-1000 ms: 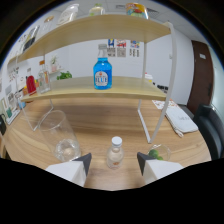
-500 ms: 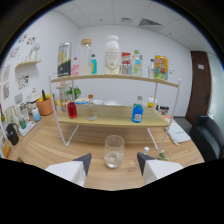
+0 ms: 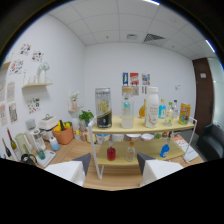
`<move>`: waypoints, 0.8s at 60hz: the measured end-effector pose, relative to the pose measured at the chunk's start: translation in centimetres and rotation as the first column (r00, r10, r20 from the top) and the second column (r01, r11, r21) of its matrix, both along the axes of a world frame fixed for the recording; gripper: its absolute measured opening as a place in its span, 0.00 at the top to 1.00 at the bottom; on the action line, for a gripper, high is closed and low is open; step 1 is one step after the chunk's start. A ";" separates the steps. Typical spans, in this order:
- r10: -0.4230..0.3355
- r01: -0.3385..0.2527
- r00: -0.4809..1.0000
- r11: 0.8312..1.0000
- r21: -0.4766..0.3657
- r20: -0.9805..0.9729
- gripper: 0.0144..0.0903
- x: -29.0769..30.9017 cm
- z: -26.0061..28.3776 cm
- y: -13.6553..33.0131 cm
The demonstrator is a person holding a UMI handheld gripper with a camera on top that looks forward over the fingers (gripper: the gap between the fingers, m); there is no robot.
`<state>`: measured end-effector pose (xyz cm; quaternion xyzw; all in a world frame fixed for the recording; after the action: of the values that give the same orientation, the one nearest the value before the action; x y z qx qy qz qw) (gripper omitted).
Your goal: Make me a cup of Mojito.
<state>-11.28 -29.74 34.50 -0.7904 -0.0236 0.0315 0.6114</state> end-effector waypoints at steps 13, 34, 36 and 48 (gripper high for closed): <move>0.016 -0.016 1.000 0.996 0.092 -0.003 0.06 -2.6 5.1 5.9; 0.026 -0.024 0.999 0.993 0.115 -0.023 0.07 -4.9 7.0 17.2; 0.026 -0.023 0.999 0.994 0.110 -0.023 0.08 -5.1 6.8 18.0; -0.003 0.005 1.000 0.995 0.096 -0.021 0.44 -5.1 6.2 20.5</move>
<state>-16.38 -9.19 40.66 -0.7598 -0.0170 0.0375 0.6488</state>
